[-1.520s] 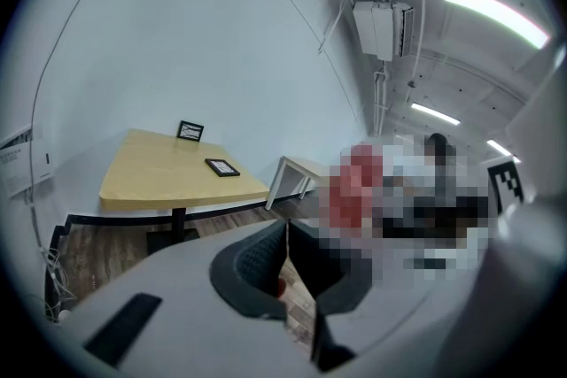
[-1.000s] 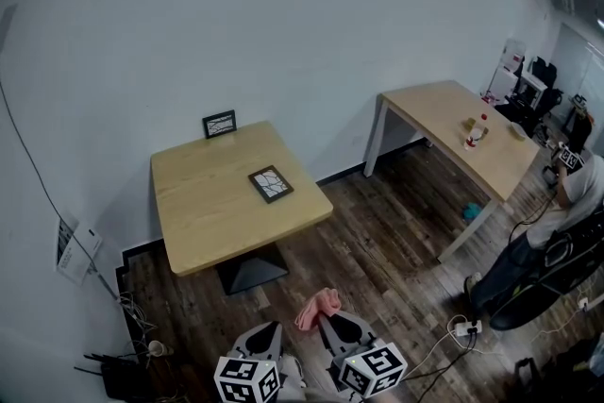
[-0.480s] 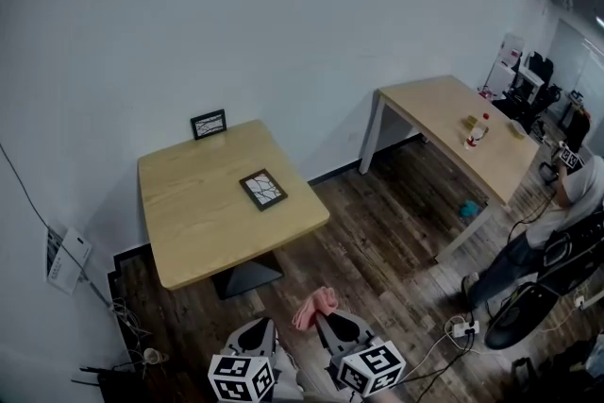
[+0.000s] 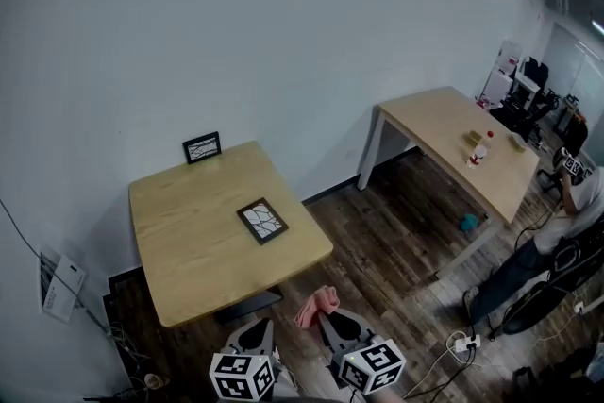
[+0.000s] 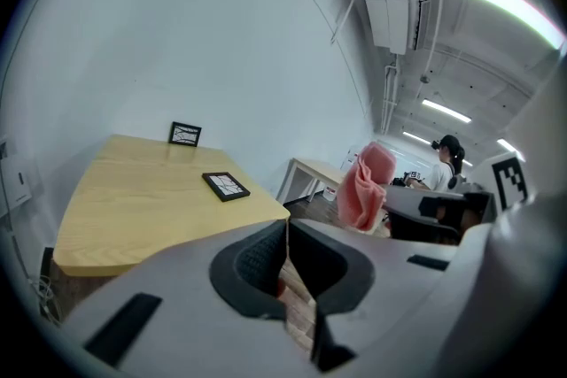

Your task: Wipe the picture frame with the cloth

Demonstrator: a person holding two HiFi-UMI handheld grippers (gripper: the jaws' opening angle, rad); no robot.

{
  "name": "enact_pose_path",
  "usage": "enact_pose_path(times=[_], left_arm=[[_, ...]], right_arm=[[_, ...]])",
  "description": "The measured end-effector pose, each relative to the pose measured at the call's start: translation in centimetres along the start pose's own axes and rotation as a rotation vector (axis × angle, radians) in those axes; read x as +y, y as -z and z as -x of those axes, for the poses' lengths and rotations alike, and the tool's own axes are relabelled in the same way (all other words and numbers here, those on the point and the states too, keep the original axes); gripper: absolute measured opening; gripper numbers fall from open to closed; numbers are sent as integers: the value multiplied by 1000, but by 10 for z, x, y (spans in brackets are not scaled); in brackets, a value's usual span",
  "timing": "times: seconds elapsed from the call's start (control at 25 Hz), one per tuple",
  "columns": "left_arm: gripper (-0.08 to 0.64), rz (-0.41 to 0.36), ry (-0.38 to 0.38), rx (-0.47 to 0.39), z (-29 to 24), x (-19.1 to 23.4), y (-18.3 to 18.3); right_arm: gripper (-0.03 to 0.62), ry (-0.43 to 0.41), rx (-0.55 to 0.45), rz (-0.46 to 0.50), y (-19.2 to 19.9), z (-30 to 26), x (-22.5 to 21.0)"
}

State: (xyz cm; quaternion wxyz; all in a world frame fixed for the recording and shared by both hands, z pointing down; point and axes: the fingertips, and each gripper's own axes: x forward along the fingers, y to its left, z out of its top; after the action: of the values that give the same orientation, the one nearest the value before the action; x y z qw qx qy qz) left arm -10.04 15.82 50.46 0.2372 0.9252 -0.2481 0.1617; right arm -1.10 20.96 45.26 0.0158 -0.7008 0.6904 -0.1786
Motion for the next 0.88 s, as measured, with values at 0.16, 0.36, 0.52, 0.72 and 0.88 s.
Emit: enact_pose_path(times=[0.16, 0.36, 0.52, 0.72, 0.88], left_arm=[[8, 7, -11, -9, -22, 22, -27], [8, 10, -12, -19, -47, 47, -55], [8, 16, -11, -18, -65, 71, -71], [8, 12, -4, -10, -86, 90, -85], [8, 17, -4, -5, -100, 105, -94]], right_arm=[[15, -3, -8, 12, -16, -35, -9], [15, -19, -18, 8, -32, -77, -18], [15, -13, -8, 41, -43, -111, -25], [15, -23, -6, 27, -50, -142, -29], [15, -26, -7, 22, -52, -165, -32]])
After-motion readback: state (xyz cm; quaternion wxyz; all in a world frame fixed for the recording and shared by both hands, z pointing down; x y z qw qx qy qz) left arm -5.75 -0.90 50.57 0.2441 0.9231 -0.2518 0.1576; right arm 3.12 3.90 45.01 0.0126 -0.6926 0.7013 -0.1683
